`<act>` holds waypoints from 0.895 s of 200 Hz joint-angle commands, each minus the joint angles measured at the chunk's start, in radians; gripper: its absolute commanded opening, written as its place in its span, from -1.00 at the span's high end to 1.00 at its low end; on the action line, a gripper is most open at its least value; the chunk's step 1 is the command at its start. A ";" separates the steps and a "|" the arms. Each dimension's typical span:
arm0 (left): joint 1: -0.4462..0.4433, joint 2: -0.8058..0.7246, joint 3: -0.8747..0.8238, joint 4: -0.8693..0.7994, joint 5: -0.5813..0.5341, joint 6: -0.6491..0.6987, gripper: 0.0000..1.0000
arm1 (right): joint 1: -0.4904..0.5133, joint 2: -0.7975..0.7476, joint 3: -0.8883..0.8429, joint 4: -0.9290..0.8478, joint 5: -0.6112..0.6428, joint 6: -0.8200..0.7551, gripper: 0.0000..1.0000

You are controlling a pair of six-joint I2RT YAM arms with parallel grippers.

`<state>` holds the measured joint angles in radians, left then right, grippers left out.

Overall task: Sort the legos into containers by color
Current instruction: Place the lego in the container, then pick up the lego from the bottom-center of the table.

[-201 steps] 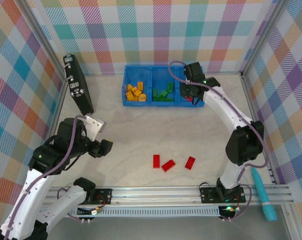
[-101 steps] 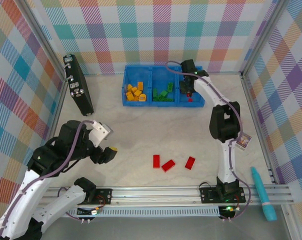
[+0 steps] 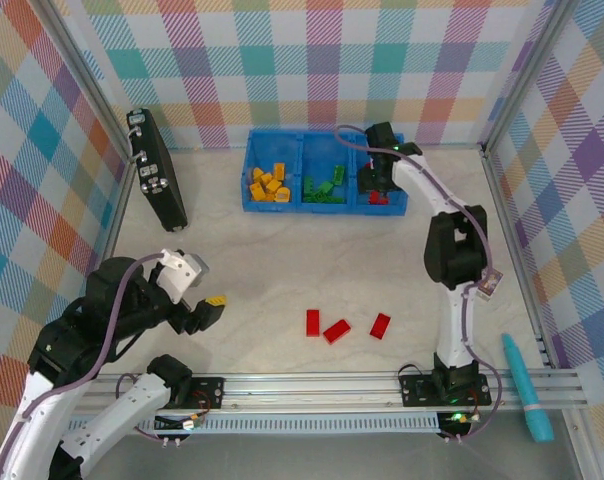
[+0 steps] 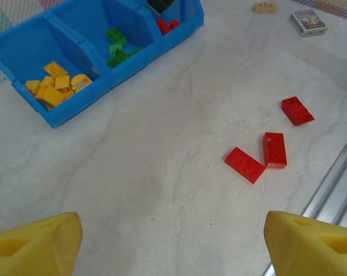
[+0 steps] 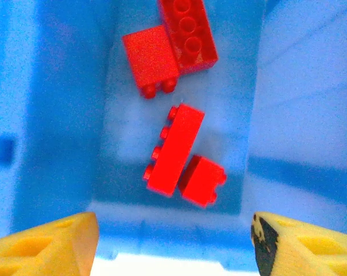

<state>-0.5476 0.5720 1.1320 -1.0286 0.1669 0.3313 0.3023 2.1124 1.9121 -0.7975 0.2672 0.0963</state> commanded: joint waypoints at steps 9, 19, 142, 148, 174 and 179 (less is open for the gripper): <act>-0.006 0.002 0.056 0.048 -0.014 0.017 -0.66 | 0.006 -0.220 -0.106 0.007 -0.102 0.026 -0.46; -0.006 0.002 0.069 0.055 -0.015 0.014 -0.66 | 0.008 -0.281 -0.159 -0.007 -0.113 0.056 -0.48; -0.100 0.106 0.223 0.020 -0.121 0.028 -0.77 | 0.179 -0.918 -1.111 0.058 -0.345 0.673 -0.62; -0.099 0.110 0.221 0.023 -0.120 0.028 -0.78 | 0.196 -0.920 -1.128 0.058 -0.330 0.701 -0.62; -0.101 0.114 0.237 0.022 -0.103 0.023 -0.78 | 0.227 -0.958 -1.213 0.063 -0.287 0.794 -0.65; -0.103 0.113 0.241 0.021 -0.102 0.024 -0.78 | 0.227 -0.970 -1.233 0.068 -0.283 0.809 -0.65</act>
<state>-0.6403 0.6830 1.3399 -0.9955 0.0658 0.3386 0.5190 1.1934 0.7460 -0.7414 -0.0486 0.7544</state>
